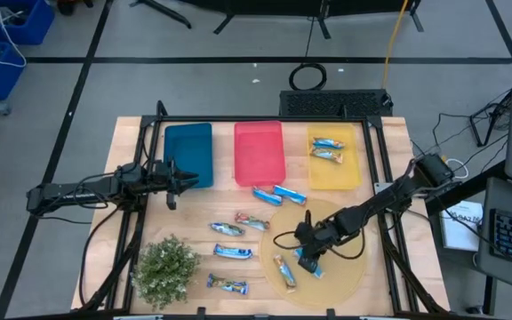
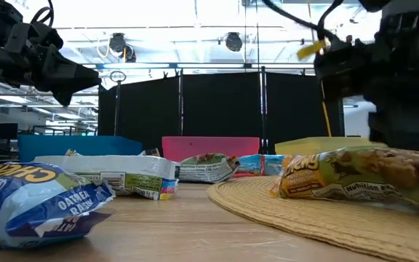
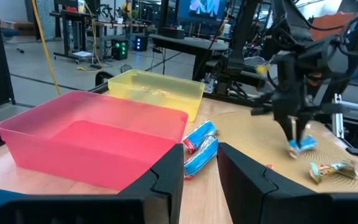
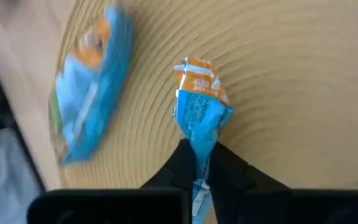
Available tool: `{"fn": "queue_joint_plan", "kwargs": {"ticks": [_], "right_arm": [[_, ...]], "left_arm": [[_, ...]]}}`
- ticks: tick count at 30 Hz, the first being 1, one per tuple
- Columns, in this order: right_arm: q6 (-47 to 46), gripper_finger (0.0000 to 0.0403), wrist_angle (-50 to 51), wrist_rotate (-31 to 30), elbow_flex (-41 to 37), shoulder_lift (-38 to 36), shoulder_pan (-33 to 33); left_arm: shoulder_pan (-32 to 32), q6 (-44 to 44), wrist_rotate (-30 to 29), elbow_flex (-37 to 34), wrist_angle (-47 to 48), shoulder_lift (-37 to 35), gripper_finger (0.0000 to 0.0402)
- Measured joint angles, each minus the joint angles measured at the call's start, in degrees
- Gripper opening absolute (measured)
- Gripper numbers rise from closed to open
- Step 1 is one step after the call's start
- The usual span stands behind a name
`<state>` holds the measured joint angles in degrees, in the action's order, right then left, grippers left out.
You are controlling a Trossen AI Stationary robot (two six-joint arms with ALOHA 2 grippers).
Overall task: Pick and place Granola Bars by type
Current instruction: Put the yellow granola bar into the yellow bin
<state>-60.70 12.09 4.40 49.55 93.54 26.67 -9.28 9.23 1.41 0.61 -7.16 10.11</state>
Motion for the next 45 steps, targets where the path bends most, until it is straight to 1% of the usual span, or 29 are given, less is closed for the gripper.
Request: {"fn": "queue_joint_plan", "kwargs": {"ticks": [2, 8, 14, 17, 19, 21, 24, 26, 29, 31, 35, 38, 43, 45], "right_arm": [[0.7, 0.0016, -0.2, -3.1, 0.0, -2.5, -0.1], [7.2, 0.0010, -0.8, -12.5, 0.0, -11.9, 0.4], [18.3, 0.0008, 2.1, -22.7, 0.1, -23.4, -0.6], [23.4, 0.0008, 8.5, -27.5, 0.2, -29.2, -3.5], [25.4, 0.0008, 14.1, -30.2, 0.2, -32.7, -7.1], [26.9, 0.0008, 19.6, -31.6, 0.2, -35.7, -12.1], [30.4, 0.0007, 25.2, -31.0, 0.2, -39.0, -21.1], [34.0, 0.0007, 27.1, -29.1, 0.2, -40.1, -27.5], [37.8, 0.0007, 30.4, -24.1, 0.2, -40.1, -36.5], [39.9, 0.0007, 30.8, -21.0, -0.5, -39.2, -40.9], [42.9, 0.0007, 27.0, -15.3, -4.0, -36.9, -46.5], [44.4, 0.0006, 22.7, -11.9, -7.4, -34.6, -48.9], [45.8, 0.0007, 18.9, -11.6, -11.8, -31.1, -50.9], [44.9, 0.0020, 18.4, -11.6, -12.9, -30.5, -51.2]], "left_arm": [[0.0, 0.0, 0.0, 0.0, 0.0, 0.0, 0.0104], [0.0, 0.0, 0.0, 0.0, 0.0, 0.0, 0.0104], [0.0, 0.0, 0.0, 0.0, -0.1, 0.0, 0.0104], [0.0, 0.0, 0.0, 0.0, -0.1, 0.0, 0.0104], [0.0, 0.0, 0.0, 0.0, -0.1, 0.0, 0.0104], [0.0, 0.0, 0.0, 0.0, -0.1, 0.0, 0.0104], [0.0, 0.0, 0.0, 0.0, -0.1, 0.0, 0.0104], [0.0, 0.0, 0.0, 0.0, -0.1, 0.0, 0.0104], [0.0, 0.0, 0.0, 0.0, -0.1, 0.0, 0.0104], [0.0, 0.0, 0.0, 0.0, -0.1, 0.0, 0.0104], [0.0, 0.0, 0.0, 0.0, -0.1, 0.0, 0.0104], [0.0, 0.0, 0.0, 0.0, -0.1, 0.0, 0.0104], [0.0, 0.0, 0.0, 0.0, -0.1, 0.0, 0.0104], [0.0, 0.0, 0.0, 0.0, -0.1, 0.0, 0.0104]]}}
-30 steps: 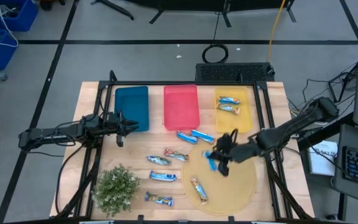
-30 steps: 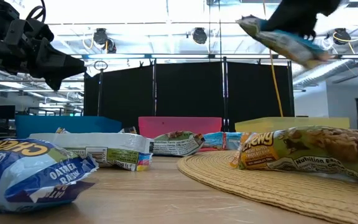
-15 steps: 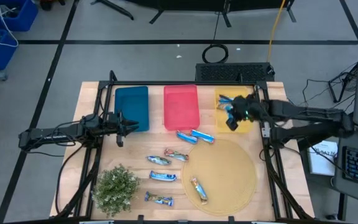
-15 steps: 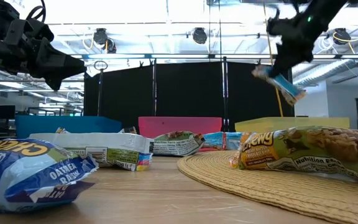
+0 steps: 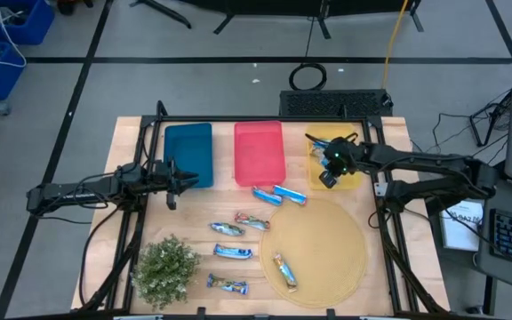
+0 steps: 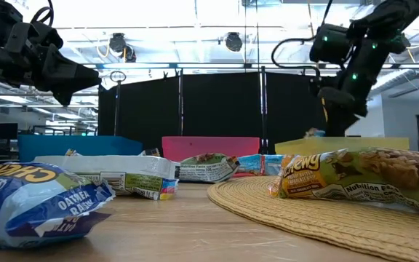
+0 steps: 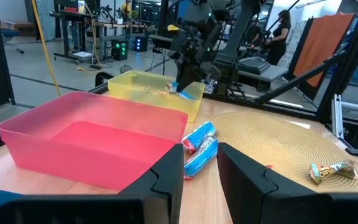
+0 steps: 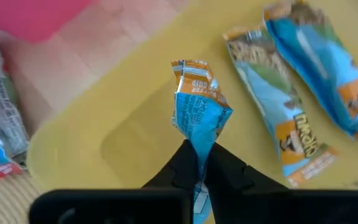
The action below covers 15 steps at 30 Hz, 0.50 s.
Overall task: Pick and place Granola Bars by type
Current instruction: Put the yellow granola bar into the yellow bin
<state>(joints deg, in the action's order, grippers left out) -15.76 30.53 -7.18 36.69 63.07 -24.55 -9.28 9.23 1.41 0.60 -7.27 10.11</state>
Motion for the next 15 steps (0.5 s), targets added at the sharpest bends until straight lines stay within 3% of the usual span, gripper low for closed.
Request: {"fn": "queue_joint_plan", "kwargs": {"ticks": [7, 10, 12, 15], "right_arm": [[-3.1, 0.0120, -4.2, 0.1, -0.3, -0.6, -0.1], [-3.7, 0.0157, -6.8, 3.0, -0.3, -1.4, -0.1], [-6.2, 0.0176, -8.5, 8.2, -0.3, -2.1, -0.1], [-11.0, 0.0192, -13.9, 24.3, -0.3, -3.1, 2.0]], "left_arm": [[0.0, 0.0, 0.0, 0.0, 0.0, 0.0, 0.0104], [0.0, 0.0, 0.0, 0.0, 0.0, 0.0, 0.0104], [0.0, 0.0, 0.0, 0.0, 0.0, 0.0, 0.0104], [0.0, 0.0, 0.0, 0.0, 0.0, 0.0, 0.0104]]}}
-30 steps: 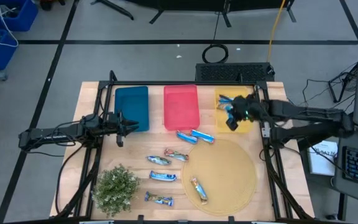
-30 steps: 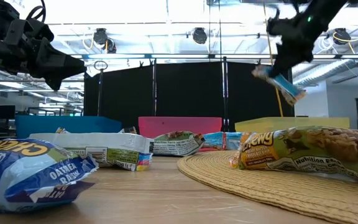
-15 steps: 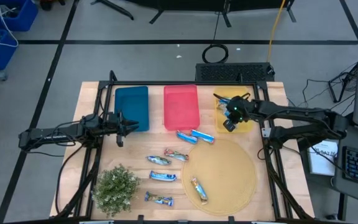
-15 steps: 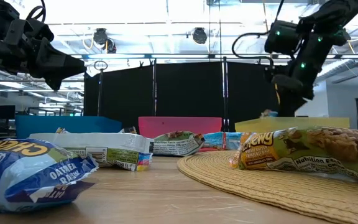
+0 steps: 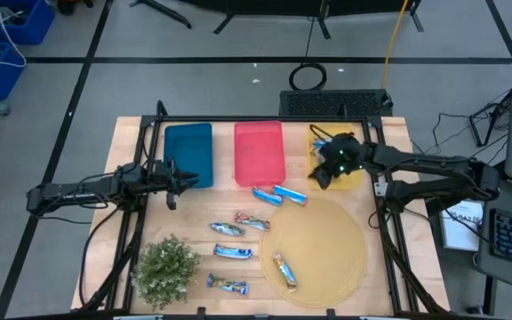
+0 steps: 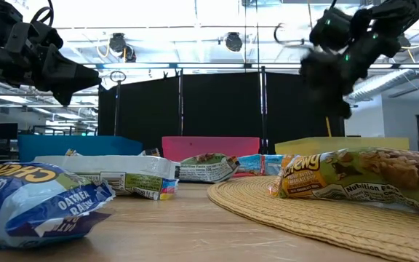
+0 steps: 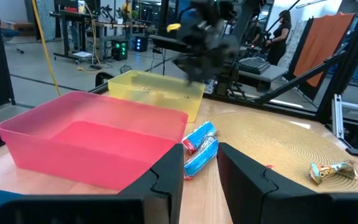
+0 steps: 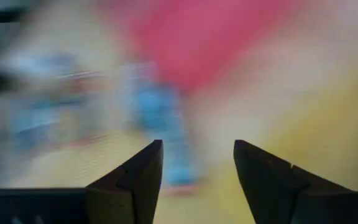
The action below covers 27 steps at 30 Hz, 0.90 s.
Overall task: Pick and place Granola Bars by type
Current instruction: Put the yellow granola bar into the yellow bin
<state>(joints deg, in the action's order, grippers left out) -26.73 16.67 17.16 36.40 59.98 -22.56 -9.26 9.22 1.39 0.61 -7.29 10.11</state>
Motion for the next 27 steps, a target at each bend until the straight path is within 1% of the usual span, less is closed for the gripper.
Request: {"fn": "queue_joint_plan", "kwargs": {"ticks": [1, 2, 3, 4, 7, 8, 10, 13, 15, 17, 19, 21, 25, 27], "right_arm": [[-1.9, 0.0194, -2.8, 4.7, 0.0, -0.3, 1.7], [-3.8, 0.0194, -5.9, 7.9, 0.0, -0.5, 3.9], [-5.6, 0.0194, -9.0, 9.6, 0.0, -0.7, 6.6], [-7.2, 0.0193, -12.0, 10.2, 0.0, -0.9, 9.2], [-11.4, 0.0186, -19.7, 9.6, 0.0, -1.0, 18.0], [-12.8, 0.0184, -21.6, 8.2, 0.0, -0.7, 21.1], [-14.9, 0.0179, -24.2, 3.1, 0.2, 0.3, 27.4], [-18.2, 0.0173, -23.9, -5.5, 1.9, 3.3, 35.6], [-20.2, 0.0172, -23.2, -8.4, 4.5, 6.5, 39.9], [-20.7, 0.0171, -20.3, -10.5, 8.8, 10.5, 43.4], [-20.2, 0.0171, -14.4, -12.3, 15.1, 14.8, 46.0], [-19.3, 0.0171, -5.6, -13.5, 22.4, 18.9, 47.7], [-18.4, 0.0171, 14.2, -17.9, 37.4, 26.8, 49.8], [-18.3, 0.0171, 20.9, -20.1, 43.8, 30.4, 50.2]], "left_arm": [[0.0, 0.0, 0.0, 0.0, 0.0, 0.0, 0.0104], [0.0, 0.0, 0.0, 0.0, 0.0, 0.0, 0.0104], [0.0, 0.0, 0.0, 0.0, 0.0, 0.0, 0.0104], [0.0, 0.0, 0.0, 0.0, 0.0, 0.0, 0.0104], [0.0, 0.0, 0.0, 0.0, 0.0, 0.0, 0.0104], [0.0, 0.0, 0.0, 0.0, 0.0, 0.0, 0.0104], [0.0, 0.0, 0.0, 0.0, 0.0, 0.0, 0.0104], [0.0, 0.0, 0.0, 0.0, 0.0, 0.0, 0.0104], [0.0, 0.0, 0.0, 0.0, 0.0, 0.0, 0.0104], [0.0, 0.0, 0.0, 0.0, 0.0, 0.0, 0.0104], [0.0, 0.0, 0.0, 0.0, 0.0, 0.0, 0.0104], [0.0, 0.0, 0.0, 0.0, 0.0, 0.0, 0.0104], [0.0, 0.0, 0.0, 0.0, 0.0, 0.0, 0.0104], [0.0, 0.0, 0.0, 0.0, 0.0, 0.0, 0.0104]]}}
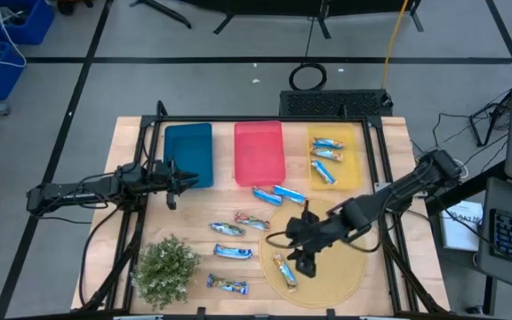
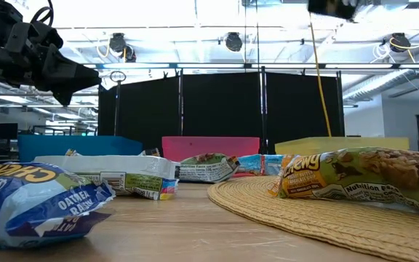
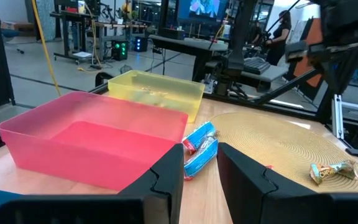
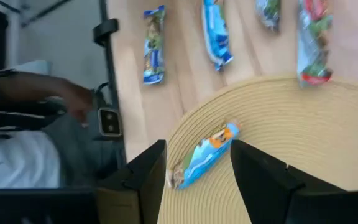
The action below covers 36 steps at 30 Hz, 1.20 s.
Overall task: Pick and place Granola Bars by type
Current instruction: Put the yellow granola bar into the yellow bin
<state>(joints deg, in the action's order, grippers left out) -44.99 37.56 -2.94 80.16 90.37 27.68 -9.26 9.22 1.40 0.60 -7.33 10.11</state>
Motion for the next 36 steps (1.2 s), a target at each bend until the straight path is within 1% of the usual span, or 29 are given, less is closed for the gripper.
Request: {"fn": "queue_joint_plan", "kwargs": {"ticks": [2, 4, 7, 12, 16, 25, 29, 36], "right_arm": [[-0.4, 0.0171, 4.4, -0.2, 5.4, 3.3, 0.0], [-1.4, 0.0171, 7.2, -0.2, 9.3, 6.2, 0.0], [-3.8, 0.0171, 8.9, 1.0, 11.6, 9.5, 0.0], [-10.1, 0.0171, 10.3, 6.0, 10.8, 13.6, 0.0], [-12.1, 0.0171, 9.1, 7.7, 9.4, 16.3, 0.5], [-13.3, 0.0171, 5.4, 9.3, 7.2, 21.0, 0.6], [-14.1, 0.0171, 3.1, 12.1, 7.0, 23.3, 0.6], [-15.1, 0.0171, -0.2, 11.9, 6.5, 24.1, 0.4]], "left_arm": [[0.0, 0.0, 0.0, 0.0, 0.0, 0.0, 0.0104], [0.0, 0.0, 0.0, 0.0, 0.0, 0.0, 0.0104], [0.0, 0.0, 0.0, 0.0, 0.0, 0.0, 0.0104], [0.0, 0.0, 0.0, 0.0, 0.0, 0.0, 0.0104], [0.0, 0.0, 0.0, 0.0, 0.0, 0.0, 0.0104], [0.0, 0.0, 0.0, 0.0, 0.0, 0.0, 0.0104], [0.0, 0.0, 0.0, 0.0, 0.0, 0.0, 0.0104], [0.0, 0.0, 0.0, 0.0, 0.0, 0.0, 0.0104]]}}
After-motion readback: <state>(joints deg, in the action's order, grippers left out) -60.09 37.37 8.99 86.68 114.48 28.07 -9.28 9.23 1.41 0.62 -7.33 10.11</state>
